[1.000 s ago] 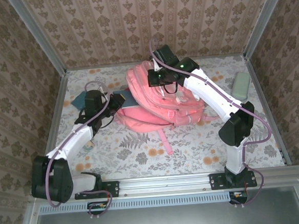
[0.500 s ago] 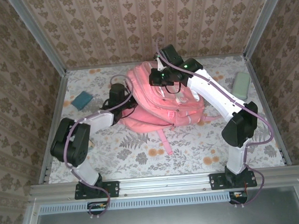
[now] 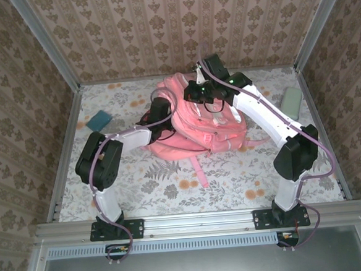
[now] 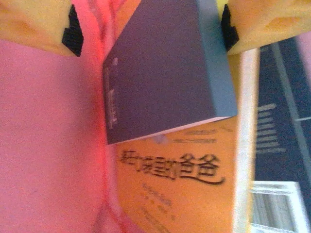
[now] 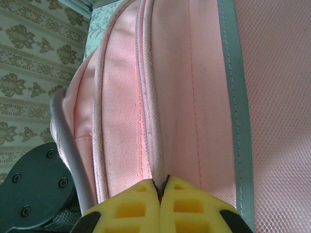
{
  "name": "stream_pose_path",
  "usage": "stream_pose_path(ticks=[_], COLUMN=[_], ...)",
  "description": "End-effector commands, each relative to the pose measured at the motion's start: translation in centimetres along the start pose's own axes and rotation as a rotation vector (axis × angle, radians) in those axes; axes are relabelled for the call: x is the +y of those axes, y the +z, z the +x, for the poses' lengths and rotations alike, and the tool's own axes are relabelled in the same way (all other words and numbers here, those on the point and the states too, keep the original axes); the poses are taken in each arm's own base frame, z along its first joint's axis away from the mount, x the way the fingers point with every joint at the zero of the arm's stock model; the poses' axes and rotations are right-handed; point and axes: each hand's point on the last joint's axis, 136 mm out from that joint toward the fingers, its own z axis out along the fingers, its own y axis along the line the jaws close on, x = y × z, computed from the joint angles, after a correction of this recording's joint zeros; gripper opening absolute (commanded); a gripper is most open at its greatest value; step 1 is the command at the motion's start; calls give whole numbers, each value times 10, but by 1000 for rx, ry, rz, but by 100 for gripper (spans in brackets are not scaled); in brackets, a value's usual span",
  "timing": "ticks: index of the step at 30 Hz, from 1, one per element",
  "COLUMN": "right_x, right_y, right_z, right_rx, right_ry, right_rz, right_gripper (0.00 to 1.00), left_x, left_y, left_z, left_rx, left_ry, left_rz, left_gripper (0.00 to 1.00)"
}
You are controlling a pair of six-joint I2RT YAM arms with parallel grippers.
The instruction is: Pack the student bag
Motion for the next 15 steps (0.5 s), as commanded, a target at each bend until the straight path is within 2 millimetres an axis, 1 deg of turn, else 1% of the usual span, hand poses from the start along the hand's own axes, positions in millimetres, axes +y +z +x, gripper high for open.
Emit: stream_pose_path(ticks=[1,2,5,9,13,15], right_x=[25,23,17,8,0,-1], right_y=[-36,-36,-35,-34,-32,-31], right_z=[-19,-19,-15,-9,0,3], right_rx=[-98,-97,-96,-84,-69,-65], right_ry=[-9,-6,-9,-27,-46,-51], right_rz=[-107,-105,-89,-59,-42,-44], right_gripper=[0,0,0,0,0,0], left_x=[5,7,12,27,51,68], left_y=[-29,-36,-56,-92,-138,-162], left_z=[-6,-7,-12,-20,-28,-37], left_rx=[-28,-35,-54,-83,-113,-142], left_ry=[64,74,84,96,131,125], left_rz=[-108,-129,-161,-246,-387,-461], left_gripper=[88,91,94,94,91,90])
